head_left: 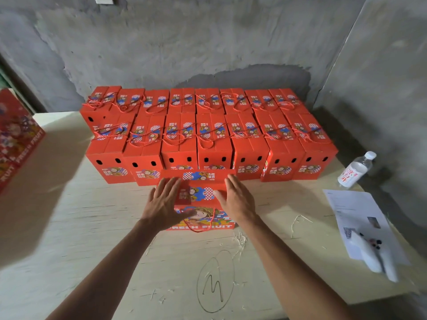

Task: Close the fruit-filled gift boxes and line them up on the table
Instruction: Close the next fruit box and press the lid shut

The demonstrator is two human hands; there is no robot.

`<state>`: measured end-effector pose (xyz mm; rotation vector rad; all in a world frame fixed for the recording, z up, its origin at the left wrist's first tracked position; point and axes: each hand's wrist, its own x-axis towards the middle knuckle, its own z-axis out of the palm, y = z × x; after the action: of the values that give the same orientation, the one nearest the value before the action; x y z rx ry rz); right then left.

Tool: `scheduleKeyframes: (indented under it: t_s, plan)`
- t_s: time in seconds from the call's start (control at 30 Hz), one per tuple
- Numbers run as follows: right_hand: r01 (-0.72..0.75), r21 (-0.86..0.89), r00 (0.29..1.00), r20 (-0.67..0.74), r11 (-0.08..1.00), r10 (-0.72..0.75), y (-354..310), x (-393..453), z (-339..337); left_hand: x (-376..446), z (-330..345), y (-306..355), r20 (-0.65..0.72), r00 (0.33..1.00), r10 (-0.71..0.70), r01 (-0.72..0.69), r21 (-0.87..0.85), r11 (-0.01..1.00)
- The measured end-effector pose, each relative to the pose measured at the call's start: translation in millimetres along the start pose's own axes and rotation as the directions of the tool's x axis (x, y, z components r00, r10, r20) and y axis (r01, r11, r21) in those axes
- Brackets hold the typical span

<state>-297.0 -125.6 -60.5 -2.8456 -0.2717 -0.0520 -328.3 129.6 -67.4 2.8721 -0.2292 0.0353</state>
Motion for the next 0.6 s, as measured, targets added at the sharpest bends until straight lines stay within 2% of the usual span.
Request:
scheduleKeyframes:
  t_s: [0.2, 0.4, 0.6]
  plan:
    - [0.000, 0.031, 0.991, -0.133, 1.000, 0.004, 1, -2, 8, 9, -5, -1, -0.183, 0.982, 0.051, -0.062, -0.053, 0.997]
    - [-0.019, -0.030, 0.929, -0.371, 0.999, 0.006, -5, 0, 18, 9, -8, -1, -0.183, 0.981, 0.069, -0.079, -0.046, 0.996]
    - [-0.030, -0.057, 0.895, -0.446, 0.998, 0.002, -6, 4, 23, 8, -7, -3, -0.222, 0.972, 0.082, -0.091, -0.032, 0.995]
